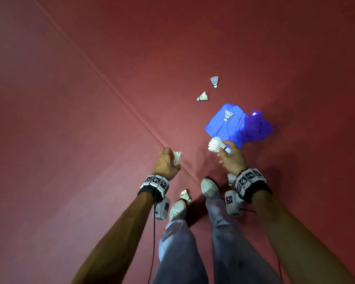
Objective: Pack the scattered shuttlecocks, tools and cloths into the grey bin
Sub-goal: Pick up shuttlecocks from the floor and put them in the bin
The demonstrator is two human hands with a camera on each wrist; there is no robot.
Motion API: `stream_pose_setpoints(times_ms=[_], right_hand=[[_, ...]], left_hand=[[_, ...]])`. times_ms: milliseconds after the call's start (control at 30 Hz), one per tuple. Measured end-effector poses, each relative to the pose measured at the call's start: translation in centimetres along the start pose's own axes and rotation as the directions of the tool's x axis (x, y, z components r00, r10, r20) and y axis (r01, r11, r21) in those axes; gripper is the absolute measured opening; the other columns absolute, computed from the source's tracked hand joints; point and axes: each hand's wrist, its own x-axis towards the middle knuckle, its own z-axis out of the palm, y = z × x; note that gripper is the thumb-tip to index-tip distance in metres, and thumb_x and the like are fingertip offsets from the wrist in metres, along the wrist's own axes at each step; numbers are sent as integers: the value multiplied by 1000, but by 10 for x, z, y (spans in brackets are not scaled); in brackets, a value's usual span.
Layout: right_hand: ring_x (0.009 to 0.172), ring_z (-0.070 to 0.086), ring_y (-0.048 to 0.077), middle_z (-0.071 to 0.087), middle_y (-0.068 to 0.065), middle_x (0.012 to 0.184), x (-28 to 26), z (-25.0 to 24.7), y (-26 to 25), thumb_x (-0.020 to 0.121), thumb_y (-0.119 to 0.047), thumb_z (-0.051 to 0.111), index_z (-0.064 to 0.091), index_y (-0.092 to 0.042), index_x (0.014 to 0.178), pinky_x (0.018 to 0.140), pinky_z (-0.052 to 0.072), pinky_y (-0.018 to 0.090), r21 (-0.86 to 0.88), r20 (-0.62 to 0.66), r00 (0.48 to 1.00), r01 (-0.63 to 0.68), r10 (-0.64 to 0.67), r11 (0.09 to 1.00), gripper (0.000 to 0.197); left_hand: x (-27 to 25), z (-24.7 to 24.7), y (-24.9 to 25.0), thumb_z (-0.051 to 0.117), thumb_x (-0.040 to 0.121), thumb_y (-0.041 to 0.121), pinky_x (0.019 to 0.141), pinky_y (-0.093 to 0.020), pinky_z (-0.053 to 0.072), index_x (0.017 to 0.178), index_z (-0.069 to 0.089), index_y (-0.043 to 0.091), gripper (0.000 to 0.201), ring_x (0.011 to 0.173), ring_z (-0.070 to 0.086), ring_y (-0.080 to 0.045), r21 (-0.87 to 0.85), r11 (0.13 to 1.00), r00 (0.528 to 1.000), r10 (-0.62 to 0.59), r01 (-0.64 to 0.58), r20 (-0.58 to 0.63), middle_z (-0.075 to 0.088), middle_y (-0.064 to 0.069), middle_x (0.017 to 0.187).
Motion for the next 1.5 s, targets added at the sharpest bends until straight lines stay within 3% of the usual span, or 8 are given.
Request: stream_pose_setpoints(times_ms=[200,500,767,867,1100,1233,1333,1500], right_hand=[[48,60,3,71,9,83,-127,-50,-84,105,-15,53,60,-22,115,56,53,28,258,-190,979,121,-72,959,14],[62,65,2,73,-10,77,-326,-139,-132,103,-11,58,68,-29,107,61,54,25,411,-597,799,379,-69,829,21],[55,58,11,62,4,67,-443,-234,-118,108,-26,51,54,-12,138,59,52,24,331,-803,594,508,-46,795,33],[59,57,13,62,5,70,-495,-259,-103,105,-20,56,56,-16,130,60,52,24,309,-854,518,586,-54,749,26],[59,44,8,47,-8,63,-634,-326,-14,96,-16,71,69,3,105,57,42,32,252,-952,300,648,64,719,21],[78,59,12,63,-2,84,-711,-368,55,99,-32,65,64,-8,105,77,54,42,251,-967,199,638,159,728,25],[82,61,2,65,-15,88,-757,-398,106,103,-42,54,56,-18,111,85,51,34,274,-960,118,597,255,754,25],[68,53,-9,55,-16,82,-808,-434,178,109,-41,40,49,-18,116,70,43,15,322,-927,35,582,372,747,26]], left_hand=[[-75,-75,95,73,61,20,63,-37,49,99,39,28,52,69,52,-21,-255,932,966,245,-259,-85,53,-7,93],[-218,-154,205,82,74,6,73,-26,57,149,35,22,89,89,64,-22,-202,754,774,633,-625,-31,40,4,137],[-331,-144,279,70,78,6,73,-28,56,133,47,29,64,81,67,-18,-252,577,564,816,-777,129,69,7,100],[-372,-125,308,70,80,5,68,-20,51,132,45,29,63,70,61,-15,-245,526,496,850,-814,176,70,0,96],[-492,-19,373,71,81,4,73,-37,55,138,41,25,68,69,60,-22,-264,393,330,909,-881,253,69,-6,96],[-569,64,398,83,78,17,82,-42,58,140,43,32,76,84,68,-24,-306,329,246,928,-893,280,70,0,101],[-624,117,416,88,75,25,85,-38,57,139,44,35,78,90,67,-17,-322,250,150,940,-913,305,67,6,105],[-690,186,446,90,73,30,79,-38,56,119,49,31,62,84,64,-12,-339,207,77,930,-918,358,66,8,101]])
